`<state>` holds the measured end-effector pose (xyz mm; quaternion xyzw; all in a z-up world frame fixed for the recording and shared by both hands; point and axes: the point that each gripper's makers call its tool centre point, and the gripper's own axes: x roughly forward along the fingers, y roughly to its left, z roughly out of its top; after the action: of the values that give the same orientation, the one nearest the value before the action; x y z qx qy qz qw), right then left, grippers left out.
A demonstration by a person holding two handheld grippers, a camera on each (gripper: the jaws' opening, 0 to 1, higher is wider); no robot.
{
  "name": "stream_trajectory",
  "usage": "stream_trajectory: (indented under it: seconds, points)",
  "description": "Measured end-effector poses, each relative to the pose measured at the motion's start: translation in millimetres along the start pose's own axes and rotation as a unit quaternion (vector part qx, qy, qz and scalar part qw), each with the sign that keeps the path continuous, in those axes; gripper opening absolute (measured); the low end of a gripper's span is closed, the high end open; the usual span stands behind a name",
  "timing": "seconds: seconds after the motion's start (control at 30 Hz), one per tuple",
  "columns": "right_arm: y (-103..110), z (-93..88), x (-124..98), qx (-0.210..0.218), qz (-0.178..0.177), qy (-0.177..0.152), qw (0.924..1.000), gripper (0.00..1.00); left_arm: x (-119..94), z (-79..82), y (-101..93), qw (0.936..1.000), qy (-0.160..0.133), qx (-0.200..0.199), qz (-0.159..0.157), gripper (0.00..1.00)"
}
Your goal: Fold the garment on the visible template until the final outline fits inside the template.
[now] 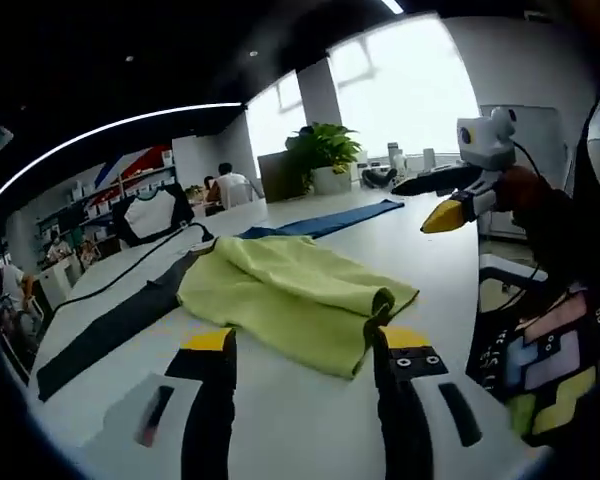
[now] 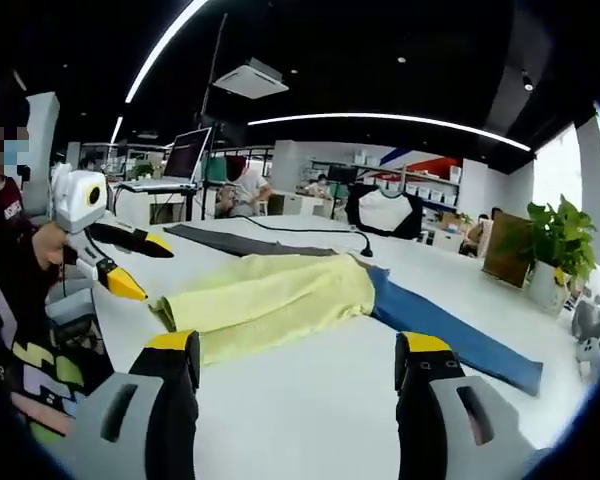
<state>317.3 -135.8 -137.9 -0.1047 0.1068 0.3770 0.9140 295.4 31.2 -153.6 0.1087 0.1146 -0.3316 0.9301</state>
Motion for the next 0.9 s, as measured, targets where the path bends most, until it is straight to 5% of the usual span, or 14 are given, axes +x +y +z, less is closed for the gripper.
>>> stream_trajectory:
  seconds: [0.17,0.73,0.9]
  points:
    - [12.7,-4.1,15.4,-0.019,0.016,0.019,0.9995,0.76,7.9,-4.9,-7.8,0.9997,0.021,0.007,-0.014,0.4]
    - [43.5,-28.2,44.6,-0.02,0.092,0.084,0.992,0.48,19.5,-18.1,-7.4,0.9974,0.04,-0.045,-0.039,0.36]
    - [51.4,-40.3,46.5,-0.034,0.103,0.113,0.9876,0.41,21.3,-23.2,-10.9,0.9959,0.051,-0.058,-0.049,0.27]
